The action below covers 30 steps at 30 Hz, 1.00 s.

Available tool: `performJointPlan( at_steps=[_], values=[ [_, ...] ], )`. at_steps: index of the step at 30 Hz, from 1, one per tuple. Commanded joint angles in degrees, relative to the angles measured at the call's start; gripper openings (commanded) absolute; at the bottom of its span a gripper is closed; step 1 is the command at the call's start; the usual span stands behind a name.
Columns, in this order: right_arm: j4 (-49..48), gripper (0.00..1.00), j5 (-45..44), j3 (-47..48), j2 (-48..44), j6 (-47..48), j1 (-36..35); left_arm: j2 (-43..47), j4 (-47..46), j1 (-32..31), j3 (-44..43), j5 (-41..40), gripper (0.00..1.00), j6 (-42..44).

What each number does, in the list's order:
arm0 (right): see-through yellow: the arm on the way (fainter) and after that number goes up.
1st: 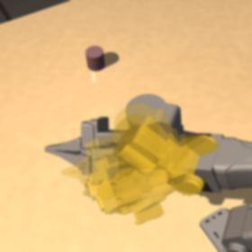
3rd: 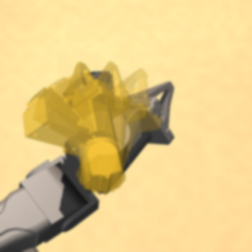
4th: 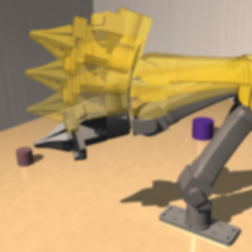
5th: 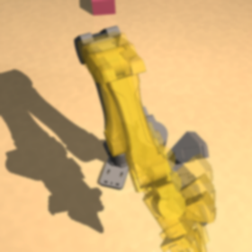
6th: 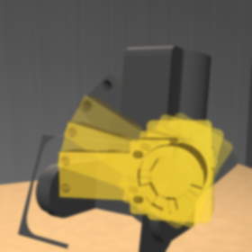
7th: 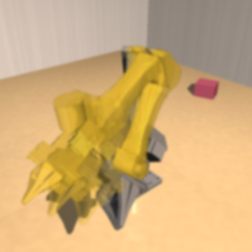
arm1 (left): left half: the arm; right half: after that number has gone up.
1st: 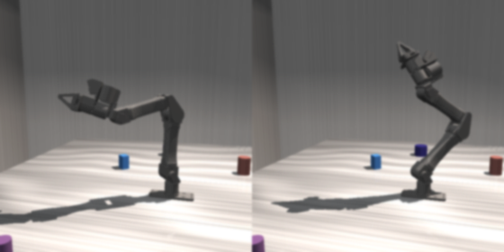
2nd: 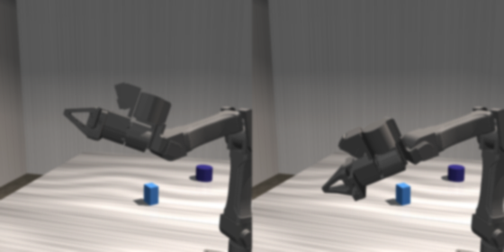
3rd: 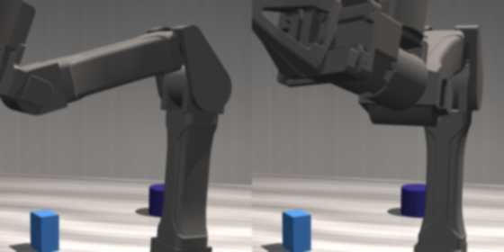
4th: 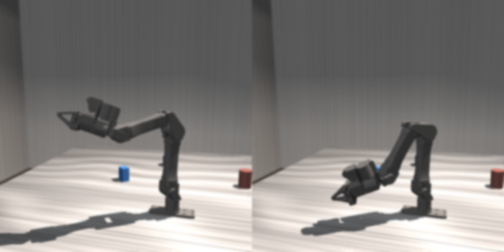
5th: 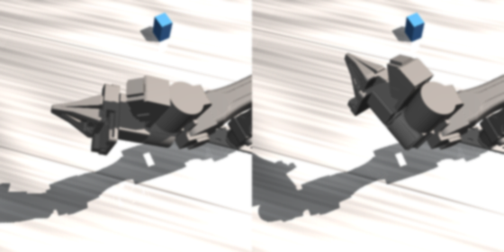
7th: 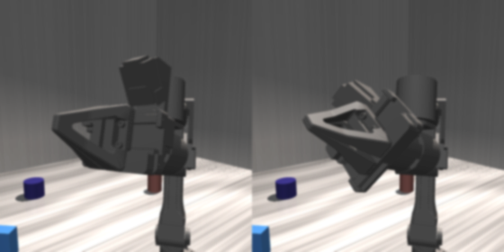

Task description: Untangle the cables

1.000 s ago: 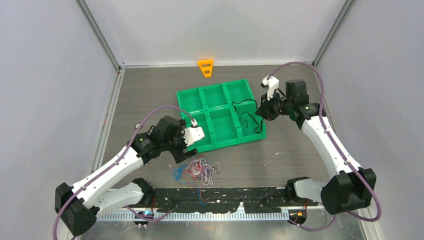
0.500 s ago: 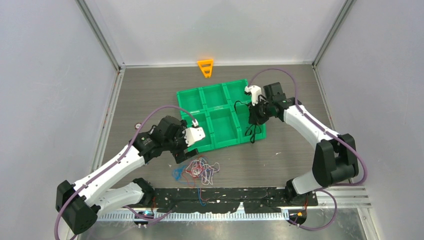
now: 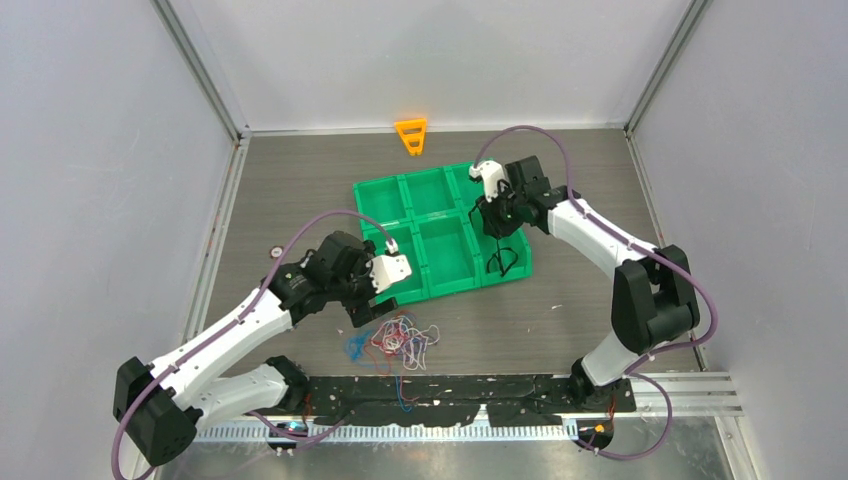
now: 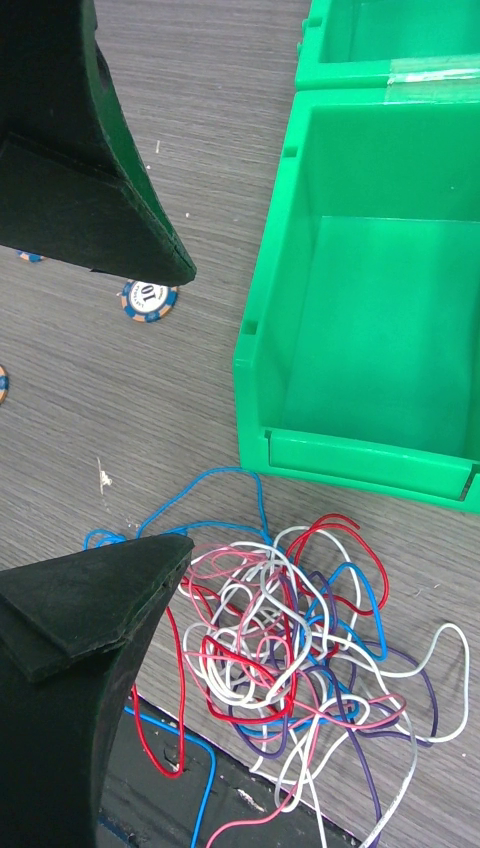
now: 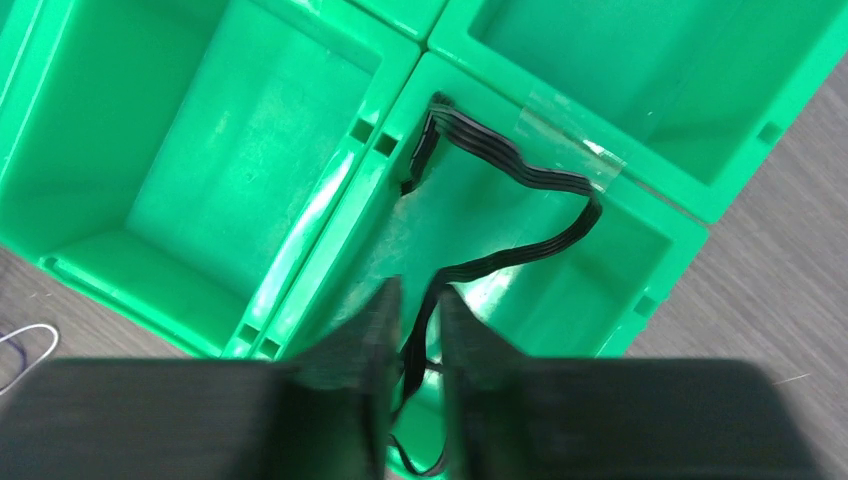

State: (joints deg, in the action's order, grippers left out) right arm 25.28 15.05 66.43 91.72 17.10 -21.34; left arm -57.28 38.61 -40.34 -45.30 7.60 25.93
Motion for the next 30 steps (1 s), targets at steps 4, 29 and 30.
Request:
performJointPlan(
  at_steps=[4, 29, 30],
  values=[
    [6.32, 0.57, 1.01, 6.92, -3.92, 4.53, -0.01, 0.79, 0.22, 0.52, -0.8, 1.34, 0.96, 0.28],
    [28.91, 0.74, 12.92, -0.24, -9.7, 32.14, 0.28, 0.08, 0.34, 0.61, -0.98, 4.36, 0.95, -0.83],
    [28.54, 0.72, 13.59, -0.47, -9.62, 31.18, -0.04, -0.09, 0.37, 0.61, -1.06, 4.4, 0.95, -0.88]
  ],
)
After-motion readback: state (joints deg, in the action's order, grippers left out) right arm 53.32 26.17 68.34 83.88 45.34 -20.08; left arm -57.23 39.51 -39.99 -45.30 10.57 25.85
